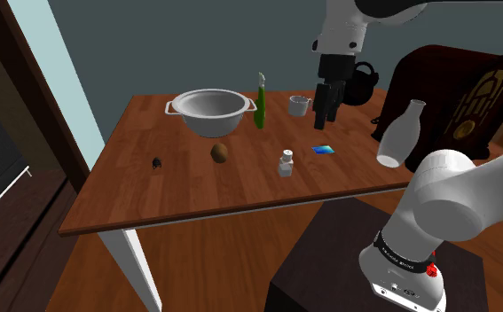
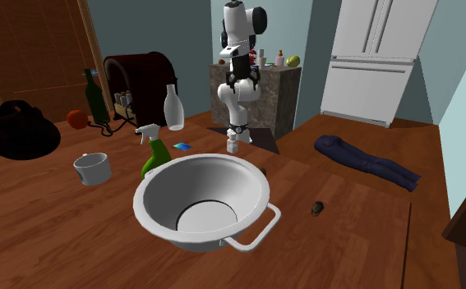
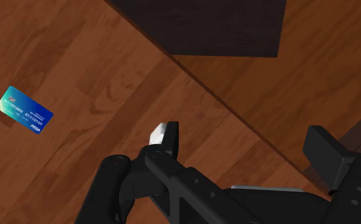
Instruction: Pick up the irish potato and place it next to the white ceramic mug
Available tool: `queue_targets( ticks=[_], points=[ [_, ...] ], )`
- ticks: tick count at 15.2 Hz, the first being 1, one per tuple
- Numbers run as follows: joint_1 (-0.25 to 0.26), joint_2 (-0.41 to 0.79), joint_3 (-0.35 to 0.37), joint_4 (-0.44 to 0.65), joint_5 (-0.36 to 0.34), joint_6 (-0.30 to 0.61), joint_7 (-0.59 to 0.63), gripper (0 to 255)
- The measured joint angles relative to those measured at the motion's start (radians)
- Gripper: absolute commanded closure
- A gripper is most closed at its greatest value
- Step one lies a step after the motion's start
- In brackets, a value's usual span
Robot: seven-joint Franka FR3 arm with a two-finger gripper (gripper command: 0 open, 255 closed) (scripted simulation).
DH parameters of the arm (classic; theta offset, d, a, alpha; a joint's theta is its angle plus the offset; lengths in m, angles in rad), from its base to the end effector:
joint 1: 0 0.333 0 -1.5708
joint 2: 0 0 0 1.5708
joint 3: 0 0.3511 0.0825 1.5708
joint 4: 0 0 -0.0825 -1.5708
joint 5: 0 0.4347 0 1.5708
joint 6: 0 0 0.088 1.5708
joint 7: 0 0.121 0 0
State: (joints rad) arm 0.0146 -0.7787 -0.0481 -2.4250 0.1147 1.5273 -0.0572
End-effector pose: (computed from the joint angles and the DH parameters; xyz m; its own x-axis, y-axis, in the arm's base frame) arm 0.3251 0.0002 0.5607 0.9928 0.0460 -0.1101 0.0287 -0.9876 -0.1542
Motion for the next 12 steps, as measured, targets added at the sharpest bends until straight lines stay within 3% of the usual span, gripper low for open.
queue_targets(
  ticks=[3, 12],
  points=[
    [0.001, 0.046, 0.023, 0.02, 0.006, 0.024, 0.031, 0],
    [-0.014, 0.4, 0.144, 0.176, -0.013, 0.191, 0.245, 0]
  ],
)
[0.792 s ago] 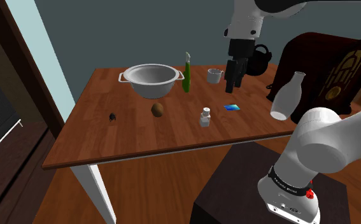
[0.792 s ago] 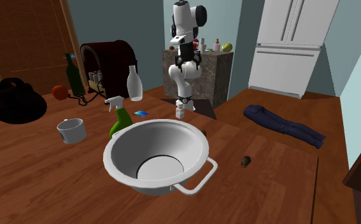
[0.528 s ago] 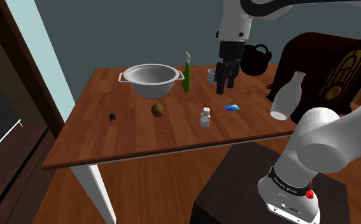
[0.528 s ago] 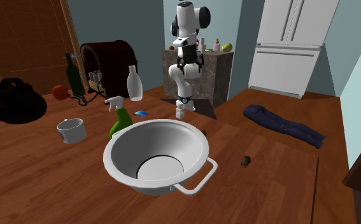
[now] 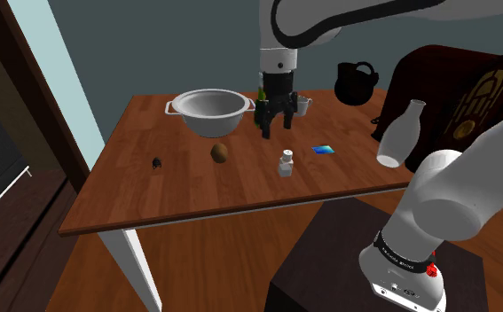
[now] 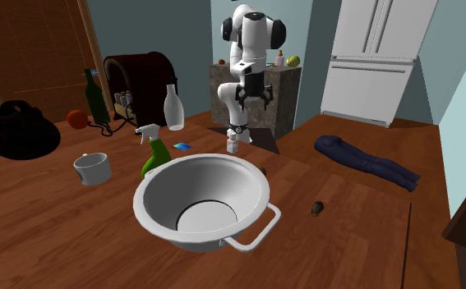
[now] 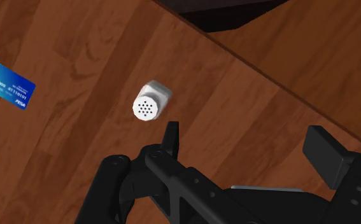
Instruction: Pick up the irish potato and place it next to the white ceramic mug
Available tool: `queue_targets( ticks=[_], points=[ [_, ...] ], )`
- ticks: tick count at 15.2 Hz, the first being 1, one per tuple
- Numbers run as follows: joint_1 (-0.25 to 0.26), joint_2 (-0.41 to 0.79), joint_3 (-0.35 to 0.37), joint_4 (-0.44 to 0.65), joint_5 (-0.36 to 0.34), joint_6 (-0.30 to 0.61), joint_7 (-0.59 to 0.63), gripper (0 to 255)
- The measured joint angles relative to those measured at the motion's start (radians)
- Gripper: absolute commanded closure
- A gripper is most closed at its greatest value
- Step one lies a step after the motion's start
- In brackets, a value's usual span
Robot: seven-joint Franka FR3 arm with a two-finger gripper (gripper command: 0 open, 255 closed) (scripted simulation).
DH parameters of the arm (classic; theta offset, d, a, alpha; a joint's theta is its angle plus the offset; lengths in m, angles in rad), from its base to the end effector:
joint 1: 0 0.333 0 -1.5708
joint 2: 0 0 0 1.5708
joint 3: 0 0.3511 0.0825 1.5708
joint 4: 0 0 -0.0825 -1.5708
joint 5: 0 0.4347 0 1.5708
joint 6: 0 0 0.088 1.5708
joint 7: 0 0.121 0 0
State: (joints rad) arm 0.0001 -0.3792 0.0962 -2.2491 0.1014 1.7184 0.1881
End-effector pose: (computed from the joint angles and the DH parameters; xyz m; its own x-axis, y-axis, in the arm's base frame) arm 0.4522 0.0577 0.5069 0.9796 -0.1194 -0.1614 -0.1261 -0.9915 -0.0316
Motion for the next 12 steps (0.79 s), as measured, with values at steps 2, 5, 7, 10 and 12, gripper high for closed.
queue_targets(
  ticks=[2, 5, 7, 10, 12],
  points=[
    [-0.004, 0.086, 0.021, 0.054, -0.017, 0.022, 0.053, 0],
    [-0.008, 0.214, 0.045, 0.139, -0.049, 0.048, 0.13, 0],
    [-0.011, 0.307, 0.054, 0.209, -0.076, 0.056, 0.18, 0],
    [-0.004, 0.449, 0.064, 0.331, -0.118, 0.053, 0.261, 0],
    [0.0, 0.536, 0.061, 0.42, -0.146, 0.035, 0.302, 0]
  ],
)
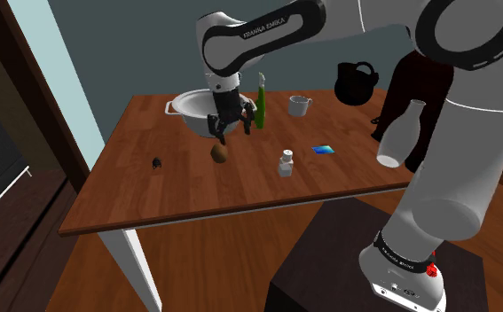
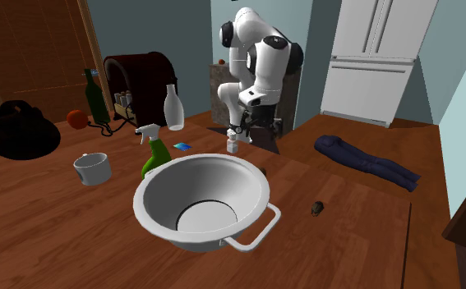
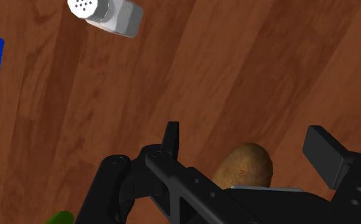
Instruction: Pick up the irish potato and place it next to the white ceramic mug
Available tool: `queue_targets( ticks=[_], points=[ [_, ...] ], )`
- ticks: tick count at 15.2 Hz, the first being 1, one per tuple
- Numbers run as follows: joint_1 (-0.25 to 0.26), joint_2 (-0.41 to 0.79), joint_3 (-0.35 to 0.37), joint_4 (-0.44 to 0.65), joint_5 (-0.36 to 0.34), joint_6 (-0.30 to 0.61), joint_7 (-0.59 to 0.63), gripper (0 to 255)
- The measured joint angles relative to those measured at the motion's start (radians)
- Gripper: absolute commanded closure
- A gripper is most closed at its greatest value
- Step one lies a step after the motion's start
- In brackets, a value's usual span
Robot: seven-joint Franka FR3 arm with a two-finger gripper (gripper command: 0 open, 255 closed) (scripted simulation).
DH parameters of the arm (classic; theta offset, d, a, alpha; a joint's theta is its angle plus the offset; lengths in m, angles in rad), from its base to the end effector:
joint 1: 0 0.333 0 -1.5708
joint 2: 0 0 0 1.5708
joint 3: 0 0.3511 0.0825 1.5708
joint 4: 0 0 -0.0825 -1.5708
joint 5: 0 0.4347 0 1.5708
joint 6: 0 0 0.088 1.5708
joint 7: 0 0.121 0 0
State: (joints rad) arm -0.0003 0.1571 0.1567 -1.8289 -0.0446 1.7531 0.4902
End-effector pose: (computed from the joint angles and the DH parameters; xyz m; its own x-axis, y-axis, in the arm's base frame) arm 0.6186 0.0893 0.4301 0.9274 -0.3197 -0.1942 -0.3005 -0.9459 0.1222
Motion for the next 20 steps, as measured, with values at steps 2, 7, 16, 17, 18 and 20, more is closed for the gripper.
queue_targets(
  ticks=[2, 7, 16, 17, 18, 20],
  points=[
    [0.01, 0.087, -0.003, 0.086, -0.026, -0.015, 0.045, 0],
    [0.038, 0.326, -0.027, 0.342, -0.081, -0.077, 0.137, 0],
    [0.048, 0.444, -0.046, 0.406, -0.104, -0.043, 0.178, 0],
    [0.047, 0.445, -0.047, 0.398, -0.104, -0.035, 0.179, 0],
    [0.047, 0.446, -0.047, 0.396, -0.104, -0.032, 0.179, 0],
    [0.047, 0.447, -0.047, 0.394, -0.105, -0.029, 0.179, 0]
  ],
)
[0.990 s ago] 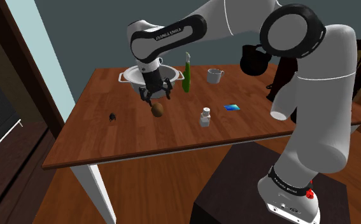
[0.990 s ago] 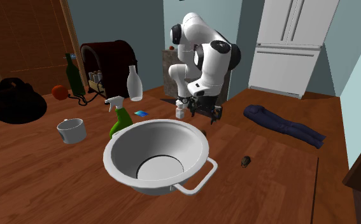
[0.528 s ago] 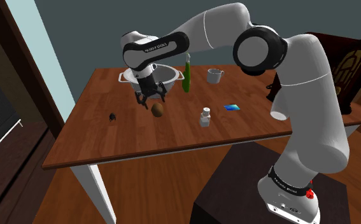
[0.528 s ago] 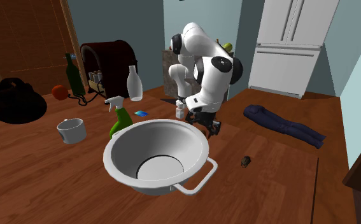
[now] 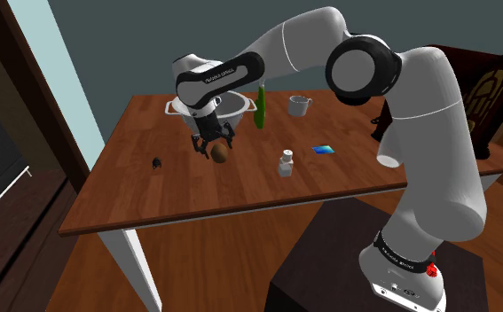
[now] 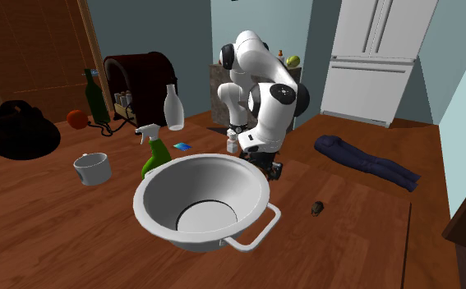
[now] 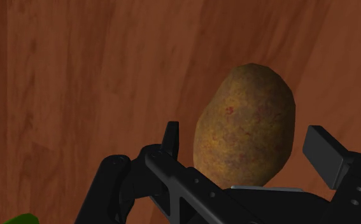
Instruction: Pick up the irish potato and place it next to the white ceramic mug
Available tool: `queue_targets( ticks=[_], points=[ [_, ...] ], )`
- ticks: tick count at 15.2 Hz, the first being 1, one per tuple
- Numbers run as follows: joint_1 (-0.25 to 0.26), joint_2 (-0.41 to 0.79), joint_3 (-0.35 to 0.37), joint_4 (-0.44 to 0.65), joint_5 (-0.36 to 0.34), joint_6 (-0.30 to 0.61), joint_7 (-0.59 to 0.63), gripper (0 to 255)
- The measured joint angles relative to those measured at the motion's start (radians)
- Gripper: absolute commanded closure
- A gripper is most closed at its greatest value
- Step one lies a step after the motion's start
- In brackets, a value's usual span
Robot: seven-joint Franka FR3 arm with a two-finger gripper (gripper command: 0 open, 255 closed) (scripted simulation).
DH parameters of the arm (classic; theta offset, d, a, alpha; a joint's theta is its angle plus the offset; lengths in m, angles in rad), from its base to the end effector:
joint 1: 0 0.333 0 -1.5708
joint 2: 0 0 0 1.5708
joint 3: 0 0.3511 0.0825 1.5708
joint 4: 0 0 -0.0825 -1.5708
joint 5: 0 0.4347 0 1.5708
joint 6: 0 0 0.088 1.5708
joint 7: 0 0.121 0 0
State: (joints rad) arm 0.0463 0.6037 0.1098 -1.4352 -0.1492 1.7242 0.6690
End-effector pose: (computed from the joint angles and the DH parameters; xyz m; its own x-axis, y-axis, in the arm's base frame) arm 0.7343 0.0864 0.3126 0.8597 -0.4716 -0.1962 -0.4225 -0.8724 0.2457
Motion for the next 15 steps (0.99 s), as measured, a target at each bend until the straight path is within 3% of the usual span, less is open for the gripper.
queue_targets(
  ticks=[3, 4, 15],
  points=[
    [0.0, 0.0, 0.0, -0.001, 0.0, 0.001, 0.0, 0],
    [0.0, 0.0, 0.0, -0.001, 0.0, 0.001, 0.0, 255],
    [0.0, -0.003, 0.0, 0.002, 0.0, -0.004, 0.0, 255]
  ],
)
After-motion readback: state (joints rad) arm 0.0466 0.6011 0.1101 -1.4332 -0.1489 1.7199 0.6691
